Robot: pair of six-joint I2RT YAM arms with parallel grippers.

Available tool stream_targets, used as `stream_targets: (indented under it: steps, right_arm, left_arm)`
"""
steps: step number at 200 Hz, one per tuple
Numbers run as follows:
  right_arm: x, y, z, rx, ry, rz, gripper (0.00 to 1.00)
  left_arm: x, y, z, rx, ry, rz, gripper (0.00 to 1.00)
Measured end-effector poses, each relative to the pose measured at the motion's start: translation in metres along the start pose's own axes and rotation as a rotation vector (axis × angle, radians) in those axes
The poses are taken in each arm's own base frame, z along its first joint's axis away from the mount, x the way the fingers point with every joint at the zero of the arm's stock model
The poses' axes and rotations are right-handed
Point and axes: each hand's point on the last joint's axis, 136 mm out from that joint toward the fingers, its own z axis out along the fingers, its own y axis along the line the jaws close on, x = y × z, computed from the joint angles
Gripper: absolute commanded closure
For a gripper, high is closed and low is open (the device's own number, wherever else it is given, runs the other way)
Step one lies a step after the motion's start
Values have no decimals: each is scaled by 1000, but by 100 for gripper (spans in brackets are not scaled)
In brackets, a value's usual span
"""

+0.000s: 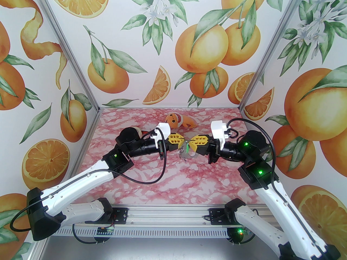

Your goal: Remove the keys from the keyring

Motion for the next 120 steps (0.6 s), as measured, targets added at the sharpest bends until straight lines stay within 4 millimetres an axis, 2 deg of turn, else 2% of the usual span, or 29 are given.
stream_targets:
  steps: [51, 60, 79, 96, 120]
  right_arm:
    - [-2, -4, -1, 31, 2, -53, 100]
    - [-2, -5, 0, 32, 1, -54, 100]
    - [-4, -6, 1, 29, -2, -49, 100]
    - [-9, -5, 3, 8, -9, -42, 100]
    - [-11, -1, 6, -39, -14, -10, 100]
  left_arm:
    - [-1, 3, 7, 18, 9, -139, 100]
    - [0, 4, 7, 16, 11, -141, 85]
    - [0, 5, 4, 6, 11, -104, 83]
    - [4, 6, -2, -12, 12, -40, 73]
    - [10, 6, -9, -29, 21, 76, 64]
